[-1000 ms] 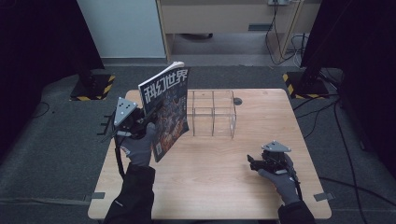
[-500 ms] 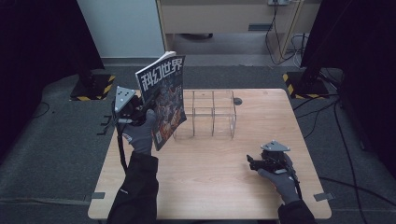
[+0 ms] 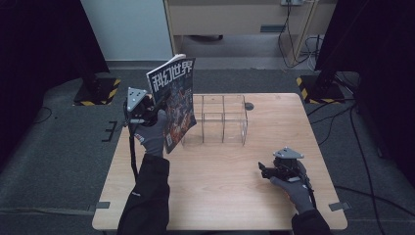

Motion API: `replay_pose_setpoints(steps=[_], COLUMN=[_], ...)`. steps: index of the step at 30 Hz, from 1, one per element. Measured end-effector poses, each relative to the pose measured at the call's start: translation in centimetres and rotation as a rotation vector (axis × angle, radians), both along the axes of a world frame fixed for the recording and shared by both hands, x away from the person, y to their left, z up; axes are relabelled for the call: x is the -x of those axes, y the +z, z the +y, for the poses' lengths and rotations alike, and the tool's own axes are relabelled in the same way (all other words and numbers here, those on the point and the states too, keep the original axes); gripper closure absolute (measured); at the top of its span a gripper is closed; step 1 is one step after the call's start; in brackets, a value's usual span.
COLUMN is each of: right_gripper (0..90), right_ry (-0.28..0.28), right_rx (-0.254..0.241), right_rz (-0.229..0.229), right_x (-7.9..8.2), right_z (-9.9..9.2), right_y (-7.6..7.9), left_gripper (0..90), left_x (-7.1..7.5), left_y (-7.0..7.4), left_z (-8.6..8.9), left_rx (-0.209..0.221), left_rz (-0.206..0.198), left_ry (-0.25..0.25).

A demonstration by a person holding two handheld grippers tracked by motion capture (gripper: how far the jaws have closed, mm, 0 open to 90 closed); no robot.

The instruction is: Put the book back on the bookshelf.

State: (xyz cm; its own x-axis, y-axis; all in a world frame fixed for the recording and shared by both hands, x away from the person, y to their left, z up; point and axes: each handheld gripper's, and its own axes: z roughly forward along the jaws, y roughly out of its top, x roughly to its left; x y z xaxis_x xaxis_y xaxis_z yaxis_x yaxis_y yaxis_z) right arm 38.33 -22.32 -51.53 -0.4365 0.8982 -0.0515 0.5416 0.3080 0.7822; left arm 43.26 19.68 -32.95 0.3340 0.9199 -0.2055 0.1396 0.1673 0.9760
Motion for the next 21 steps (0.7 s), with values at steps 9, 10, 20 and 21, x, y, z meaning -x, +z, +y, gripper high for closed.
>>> replay_pose_setpoints(steps=[9, 10, 20, 21], right_gripper=[13.9, 13.9, 13.9, 13.9], right_ry=[0.007, 0.009, 0.011, 0.011], right_rx=[-0.004, -0.003, -0.002, -0.001], right_rz=[-0.001, -0.002, -0.01, -0.011], right_x=[0.0, 0.0, 0.0, -0.1], right_z=[-0.1, 0.0, 0.1, 0.1], right_y=[0.1, 0.1, 0.1, 0.1], left_gripper=[82.0, 82.0, 81.9, 81.9], left_x=[-1.2, -1.3, -1.9, -1.9], left_y=[-0.8, -0.9, -2.1, -2.3], left_z=[-0.2, -0.3, -1.6, -1.9], left_rx=[0.025, 0.026, 0.014, 0.011], left_rz=[-0.009, -0.01, -0.01, -0.011], left_ry=[0.014, 0.017, 0.035, 0.036])
